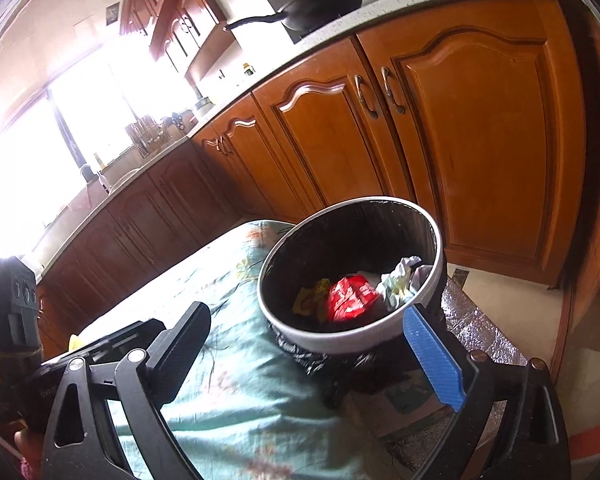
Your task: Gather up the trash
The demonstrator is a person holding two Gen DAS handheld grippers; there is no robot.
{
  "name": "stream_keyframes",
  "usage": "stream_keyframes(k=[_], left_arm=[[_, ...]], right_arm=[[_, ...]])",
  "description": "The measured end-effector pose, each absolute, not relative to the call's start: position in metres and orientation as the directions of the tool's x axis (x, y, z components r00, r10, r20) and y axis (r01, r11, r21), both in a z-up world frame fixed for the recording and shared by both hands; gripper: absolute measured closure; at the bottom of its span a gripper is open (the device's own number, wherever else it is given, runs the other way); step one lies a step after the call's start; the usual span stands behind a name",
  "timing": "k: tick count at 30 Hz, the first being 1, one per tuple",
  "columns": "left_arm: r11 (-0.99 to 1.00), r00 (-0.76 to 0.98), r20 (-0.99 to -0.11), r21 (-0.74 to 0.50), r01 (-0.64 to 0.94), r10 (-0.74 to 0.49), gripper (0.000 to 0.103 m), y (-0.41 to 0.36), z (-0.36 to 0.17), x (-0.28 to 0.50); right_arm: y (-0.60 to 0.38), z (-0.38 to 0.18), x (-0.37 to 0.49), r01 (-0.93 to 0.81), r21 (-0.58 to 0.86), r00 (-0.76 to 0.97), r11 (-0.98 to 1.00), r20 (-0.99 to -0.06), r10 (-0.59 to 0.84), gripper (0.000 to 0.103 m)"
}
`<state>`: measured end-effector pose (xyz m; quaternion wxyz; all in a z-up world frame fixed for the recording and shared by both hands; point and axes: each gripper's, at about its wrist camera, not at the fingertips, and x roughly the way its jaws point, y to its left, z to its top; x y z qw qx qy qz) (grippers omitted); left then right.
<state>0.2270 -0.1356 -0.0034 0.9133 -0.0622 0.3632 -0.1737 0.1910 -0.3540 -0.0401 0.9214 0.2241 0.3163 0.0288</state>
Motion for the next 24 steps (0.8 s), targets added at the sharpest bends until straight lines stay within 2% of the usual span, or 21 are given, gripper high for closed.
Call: stream_keyframes(k=[3, 13, 16, 19, 24], left_arm=[[0.940, 0.708, -0.618, -0.229, 0.253, -0.341, 0.028, -0.120, -0.003, 0.207], [0.964, 0.789, -0.554, -0.157, 0.214, -0.266, 0.025, -0.089, 0.000, 0.144], [0.966, 0.816, -0.518, -0.153, 0.208, -0.257, 0.021, -0.080, 0.006, 0.126], [0.975, 0.849, -0.481, -0.132, 0.177, -0.219, 0.004, -0.074, 0.005, 0.111], [0.983, 0.876, -0.449, -0.116, 0.142, -0.179, 0.002, -0.065, -0.003, 0.094]], right_arm=[[-0.340, -0.040, 0.175, 0.088, 0.405, 0.817, 0.910, -0.552, 0.166, 0.003], [-0.298, -0.025, 0.148, 0.066, 0.319, 0.841, 0.946, -0.528, 0.119, 0.002], [-0.283, -0.004, 0.135, 0.027, 0.264, 0.879, 0.964, -0.466, 0.103, 0.001], [-0.272, 0.011, 0.120, 0.020, 0.229, 0.923, 0.973, -0.378, 0.070, 0.000], [-0.257, 0.013, 0.108, 0.039, 0.190, 0.944, 0.981, -0.329, 0.026, 0.000]])
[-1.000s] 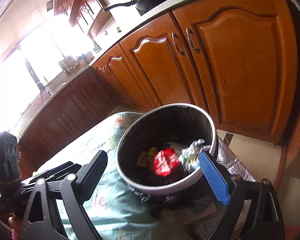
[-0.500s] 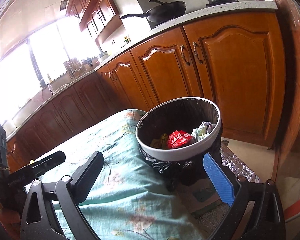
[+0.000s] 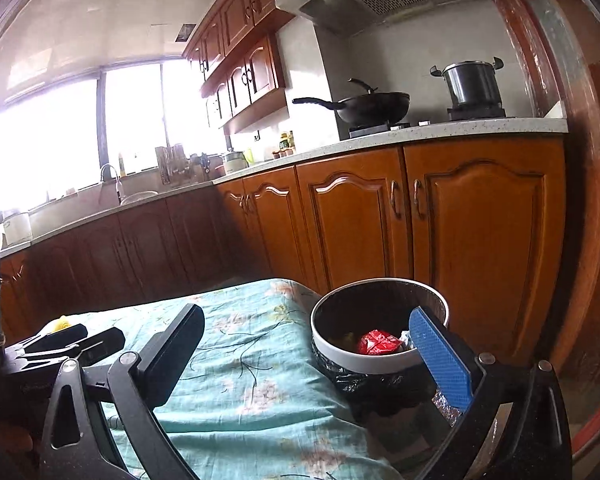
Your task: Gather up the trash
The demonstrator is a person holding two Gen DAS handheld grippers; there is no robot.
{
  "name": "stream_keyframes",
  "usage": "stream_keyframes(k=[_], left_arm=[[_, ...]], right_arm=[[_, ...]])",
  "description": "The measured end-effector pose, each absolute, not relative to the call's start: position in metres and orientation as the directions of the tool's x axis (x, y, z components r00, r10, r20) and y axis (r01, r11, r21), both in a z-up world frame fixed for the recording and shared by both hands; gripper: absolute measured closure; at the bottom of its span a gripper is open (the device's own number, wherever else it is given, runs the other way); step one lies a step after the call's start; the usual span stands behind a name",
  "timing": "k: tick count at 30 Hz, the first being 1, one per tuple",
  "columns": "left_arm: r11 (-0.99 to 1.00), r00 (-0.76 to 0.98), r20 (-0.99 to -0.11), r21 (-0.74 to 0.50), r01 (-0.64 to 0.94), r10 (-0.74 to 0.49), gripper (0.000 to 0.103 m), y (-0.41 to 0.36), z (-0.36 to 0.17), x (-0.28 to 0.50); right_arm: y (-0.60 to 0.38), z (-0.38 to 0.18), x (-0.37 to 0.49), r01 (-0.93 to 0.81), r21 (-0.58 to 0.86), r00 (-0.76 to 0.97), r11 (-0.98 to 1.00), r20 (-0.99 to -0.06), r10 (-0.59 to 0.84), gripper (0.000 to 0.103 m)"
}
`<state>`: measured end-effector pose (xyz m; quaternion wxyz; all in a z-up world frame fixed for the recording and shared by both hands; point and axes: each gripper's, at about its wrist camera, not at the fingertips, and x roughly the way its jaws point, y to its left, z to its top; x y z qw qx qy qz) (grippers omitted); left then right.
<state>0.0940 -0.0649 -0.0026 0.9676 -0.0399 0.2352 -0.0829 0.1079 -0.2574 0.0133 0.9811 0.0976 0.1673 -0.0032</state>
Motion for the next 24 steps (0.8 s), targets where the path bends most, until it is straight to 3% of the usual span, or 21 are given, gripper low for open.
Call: stream_keyframes(k=[24], left_arm=[[0.995, 0.901, -0.423, -0.029, 0.092, -0.096, 0.001, -0.065, -0.017, 0.099]], right_arm=[[-0.254, 0.002, 0.111, 0.038, 0.199, 0.924, 0.979, -0.380, 0.042, 0.000]])
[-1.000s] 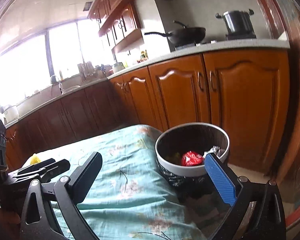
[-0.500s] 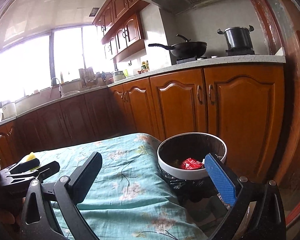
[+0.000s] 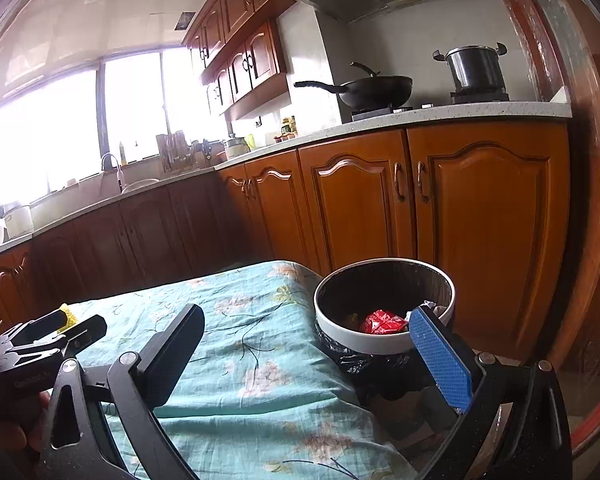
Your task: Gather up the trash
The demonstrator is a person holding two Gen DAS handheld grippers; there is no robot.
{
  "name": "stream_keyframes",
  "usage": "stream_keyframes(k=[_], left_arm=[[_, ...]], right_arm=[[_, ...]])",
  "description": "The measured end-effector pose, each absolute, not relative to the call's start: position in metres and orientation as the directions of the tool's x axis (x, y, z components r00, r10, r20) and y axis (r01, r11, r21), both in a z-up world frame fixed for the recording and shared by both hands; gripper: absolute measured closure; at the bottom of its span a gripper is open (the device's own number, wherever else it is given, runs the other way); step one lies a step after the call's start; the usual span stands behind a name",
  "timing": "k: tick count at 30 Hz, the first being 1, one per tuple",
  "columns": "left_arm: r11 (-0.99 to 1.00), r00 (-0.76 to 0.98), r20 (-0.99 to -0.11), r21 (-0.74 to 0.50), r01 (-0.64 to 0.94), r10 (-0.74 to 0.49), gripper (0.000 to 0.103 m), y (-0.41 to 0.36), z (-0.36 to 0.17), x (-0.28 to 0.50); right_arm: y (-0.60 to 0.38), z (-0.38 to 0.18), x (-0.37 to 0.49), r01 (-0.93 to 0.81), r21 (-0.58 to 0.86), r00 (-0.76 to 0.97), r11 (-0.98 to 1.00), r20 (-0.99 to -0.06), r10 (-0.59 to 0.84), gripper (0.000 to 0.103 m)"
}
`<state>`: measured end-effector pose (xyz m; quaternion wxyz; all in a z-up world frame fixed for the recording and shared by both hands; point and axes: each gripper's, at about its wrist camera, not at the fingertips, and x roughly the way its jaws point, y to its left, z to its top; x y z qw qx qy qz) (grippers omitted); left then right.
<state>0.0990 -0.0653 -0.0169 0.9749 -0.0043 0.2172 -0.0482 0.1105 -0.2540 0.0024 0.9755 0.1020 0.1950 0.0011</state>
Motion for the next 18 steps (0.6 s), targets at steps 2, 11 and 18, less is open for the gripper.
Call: stream_keyframes(k=[2, 11, 18], left_arm=[[0.995, 0.901, -0.424, -0.029, 0.091, -0.095, 0.001, -0.063, -0.018, 0.100], [0.995, 0.907, -0.408, -0.030, 0.097, -0.101, 0.001, -0.056, -0.020, 0.102], [0.994, 0.909, -0.401, -0.030, 0.108, -0.111, 0.001, -0.053, -0.023, 0.102]], right_arm=[[-0.253, 0.001, 0.111, 0.038, 0.198, 0.923, 0.980, -0.383, 0.042, 0.000], [-0.252, -0.003, 0.113, 0.043, 0.190, 0.919, 0.981, -0.393, 0.036, 0.000], [-0.250, -0.004, 0.114, 0.044, 0.184, 0.914, 0.982, -0.404, 0.035, 0.000]])
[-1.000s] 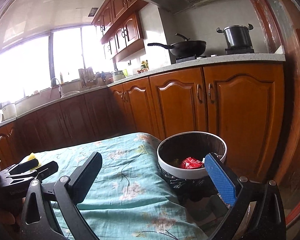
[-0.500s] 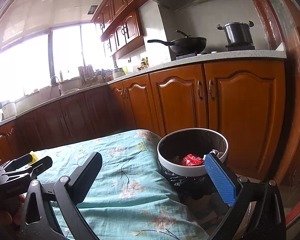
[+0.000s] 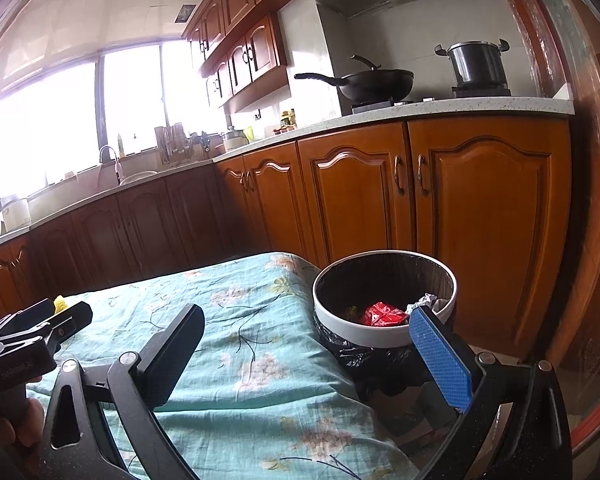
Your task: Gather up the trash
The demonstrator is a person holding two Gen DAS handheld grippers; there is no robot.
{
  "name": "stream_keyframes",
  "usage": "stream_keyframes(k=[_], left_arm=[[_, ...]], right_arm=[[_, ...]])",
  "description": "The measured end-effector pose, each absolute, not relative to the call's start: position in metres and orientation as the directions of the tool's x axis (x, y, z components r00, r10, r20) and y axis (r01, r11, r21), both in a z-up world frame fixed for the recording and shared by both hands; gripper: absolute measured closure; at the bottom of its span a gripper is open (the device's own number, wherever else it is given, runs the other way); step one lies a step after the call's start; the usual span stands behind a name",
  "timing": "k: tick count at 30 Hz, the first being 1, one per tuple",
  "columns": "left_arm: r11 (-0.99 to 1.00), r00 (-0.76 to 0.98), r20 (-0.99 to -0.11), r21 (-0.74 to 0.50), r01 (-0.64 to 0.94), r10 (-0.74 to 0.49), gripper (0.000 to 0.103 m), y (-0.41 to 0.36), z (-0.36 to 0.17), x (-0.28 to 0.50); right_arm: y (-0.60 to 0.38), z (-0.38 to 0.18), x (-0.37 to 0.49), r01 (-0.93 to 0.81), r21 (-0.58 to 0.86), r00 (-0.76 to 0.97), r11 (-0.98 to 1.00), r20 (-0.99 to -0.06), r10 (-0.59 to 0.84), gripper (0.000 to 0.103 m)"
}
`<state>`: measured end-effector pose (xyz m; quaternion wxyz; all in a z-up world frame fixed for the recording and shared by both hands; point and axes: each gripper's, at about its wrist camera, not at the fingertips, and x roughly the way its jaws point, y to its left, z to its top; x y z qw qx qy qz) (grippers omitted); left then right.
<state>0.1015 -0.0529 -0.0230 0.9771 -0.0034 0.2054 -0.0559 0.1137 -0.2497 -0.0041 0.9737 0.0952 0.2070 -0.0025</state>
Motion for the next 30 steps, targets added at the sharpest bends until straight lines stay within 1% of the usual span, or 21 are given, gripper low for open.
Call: stream_keyframes(k=[30], left_arm=[[0.994, 0.913, -0.394, -0.014, 0.112, -0.108, 0.002, -0.0469, -0.0282, 0.1075]], right_arm=[[-0.2470, -0.0053, 0.1122, 0.027, 0.206, 0.912, 0.978, -0.405, 0.060, 0.000]])
